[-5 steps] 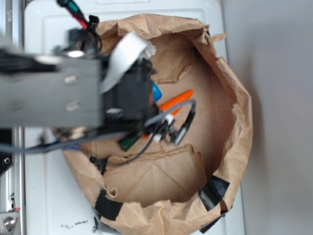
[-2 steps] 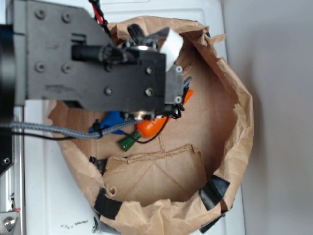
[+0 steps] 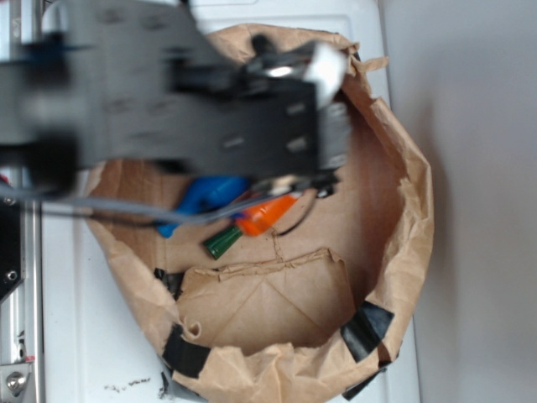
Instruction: Grab the white paper.
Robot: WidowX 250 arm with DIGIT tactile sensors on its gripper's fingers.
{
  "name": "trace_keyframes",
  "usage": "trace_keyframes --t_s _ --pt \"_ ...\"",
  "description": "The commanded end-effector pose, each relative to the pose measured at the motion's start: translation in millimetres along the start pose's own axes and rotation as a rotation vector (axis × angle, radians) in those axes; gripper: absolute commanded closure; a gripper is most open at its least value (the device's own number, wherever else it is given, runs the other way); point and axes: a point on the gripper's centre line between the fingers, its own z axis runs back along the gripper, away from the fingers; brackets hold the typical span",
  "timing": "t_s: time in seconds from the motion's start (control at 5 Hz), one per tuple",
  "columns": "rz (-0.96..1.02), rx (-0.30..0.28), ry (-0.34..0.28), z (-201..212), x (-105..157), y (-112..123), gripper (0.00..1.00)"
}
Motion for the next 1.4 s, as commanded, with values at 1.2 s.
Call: trace_keyframes --t_s 1.2 --pt "0.053 -0.095 -0.055 -7.7 10.5 55.6 0.00"
